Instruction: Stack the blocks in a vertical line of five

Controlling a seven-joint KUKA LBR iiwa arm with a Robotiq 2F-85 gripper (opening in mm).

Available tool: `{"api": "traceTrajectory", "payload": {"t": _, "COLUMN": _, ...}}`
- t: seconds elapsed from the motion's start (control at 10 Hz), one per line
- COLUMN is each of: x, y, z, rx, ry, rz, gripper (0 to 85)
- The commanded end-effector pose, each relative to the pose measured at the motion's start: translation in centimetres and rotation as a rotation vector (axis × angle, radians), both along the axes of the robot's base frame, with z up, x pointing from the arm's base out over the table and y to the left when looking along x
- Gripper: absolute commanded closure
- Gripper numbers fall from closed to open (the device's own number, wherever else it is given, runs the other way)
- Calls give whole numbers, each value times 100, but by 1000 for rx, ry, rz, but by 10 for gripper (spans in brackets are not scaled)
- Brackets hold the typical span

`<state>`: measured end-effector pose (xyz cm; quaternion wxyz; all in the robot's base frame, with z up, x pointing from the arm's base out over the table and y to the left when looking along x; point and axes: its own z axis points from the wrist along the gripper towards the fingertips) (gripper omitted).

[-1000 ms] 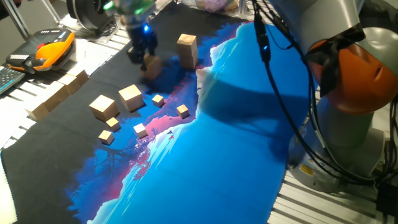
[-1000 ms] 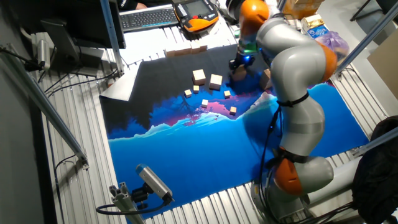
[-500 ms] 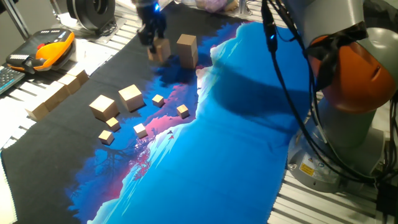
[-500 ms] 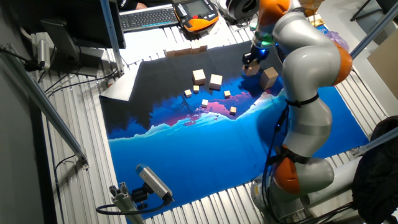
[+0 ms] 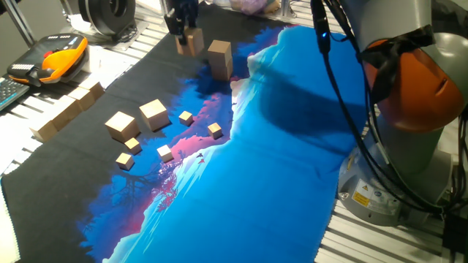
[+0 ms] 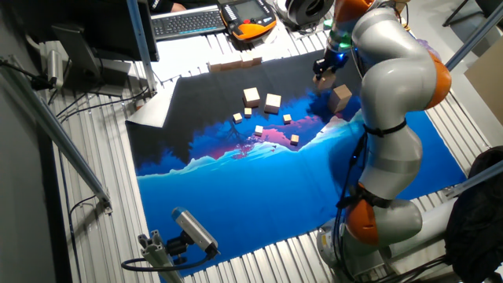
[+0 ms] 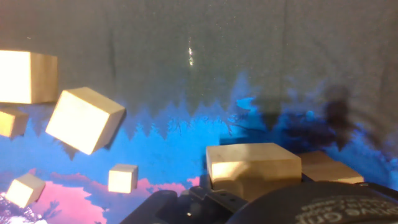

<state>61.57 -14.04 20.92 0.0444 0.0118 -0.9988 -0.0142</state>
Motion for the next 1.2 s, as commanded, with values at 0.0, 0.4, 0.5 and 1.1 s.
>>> {"api": "traceTrajectory", "payload": {"t": 0.0, "x": 1, "y": -1, "z": 0, "rx": -12, "ry": -13, "rz": -13, "gripper": 850}}
{"api": "traceTrajectory", "payload": {"t": 0.4, "x": 1, "y": -1, "z": 0, "rx": -65, "ry": -97, "rz": 9, "gripper": 850}}
{"api": "traceTrajectory", "payload": {"t": 0.5, "x": -20, "y": -45, "z": 29, "rx": -61, "ry": -77, "rz": 57, "gripper": 850}}
{"api": "traceTrajectory", "payload": {"t": 1.1, "x": -265, "y": -575, "z": 190, "rx": -97, "ry": -36, "rz": 132, "gripper": 850}}
